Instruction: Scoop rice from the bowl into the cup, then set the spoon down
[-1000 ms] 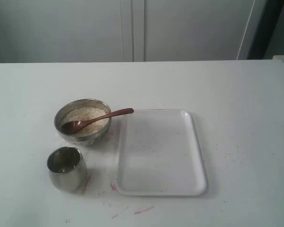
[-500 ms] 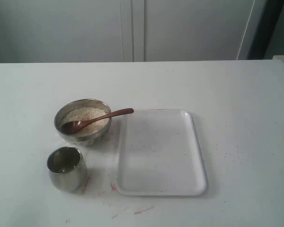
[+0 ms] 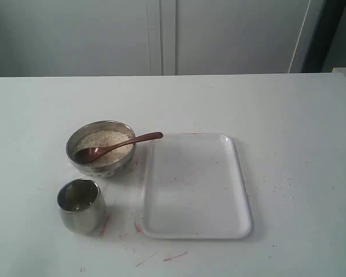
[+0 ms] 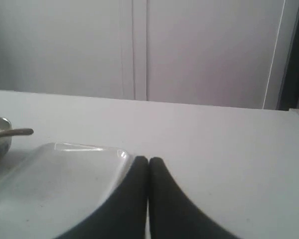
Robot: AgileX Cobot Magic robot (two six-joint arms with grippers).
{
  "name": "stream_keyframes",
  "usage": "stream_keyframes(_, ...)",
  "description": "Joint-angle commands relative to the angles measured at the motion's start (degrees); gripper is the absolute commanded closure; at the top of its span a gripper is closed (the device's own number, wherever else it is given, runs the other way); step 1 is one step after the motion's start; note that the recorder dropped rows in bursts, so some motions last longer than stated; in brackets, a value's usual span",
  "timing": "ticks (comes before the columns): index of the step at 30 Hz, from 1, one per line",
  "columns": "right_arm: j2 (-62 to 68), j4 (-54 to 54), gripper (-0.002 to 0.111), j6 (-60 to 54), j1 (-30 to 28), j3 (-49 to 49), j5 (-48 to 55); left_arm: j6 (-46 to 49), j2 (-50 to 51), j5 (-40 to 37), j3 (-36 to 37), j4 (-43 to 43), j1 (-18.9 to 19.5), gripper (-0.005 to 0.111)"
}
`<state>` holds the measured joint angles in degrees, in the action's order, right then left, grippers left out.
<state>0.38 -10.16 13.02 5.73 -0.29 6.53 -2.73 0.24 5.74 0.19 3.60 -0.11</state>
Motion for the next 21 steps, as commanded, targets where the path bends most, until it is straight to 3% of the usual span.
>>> stream_keyframes(1, -0.38, 0.09, 0.108, 5.73, 0.20, 0.29, -5.89, -0.08, -0.24, 0.27, -0.19, 0.22, 0.04, 0.092)
stream_keyframes(9, -0.38, 0.09, 0.108, 22.68, 0.20, 0.29, -11.86, -0.08, -0.24, 0.27, -0.19, 0.22, -0.07, 0.092)
stream_keyframes(21, -0.38, 0.09, 0.108, 36.09, 0.20, 0.29, -19.76, -0.08, -0.24, 0.27, -0.19, 0.22, -0.07, 0.092)
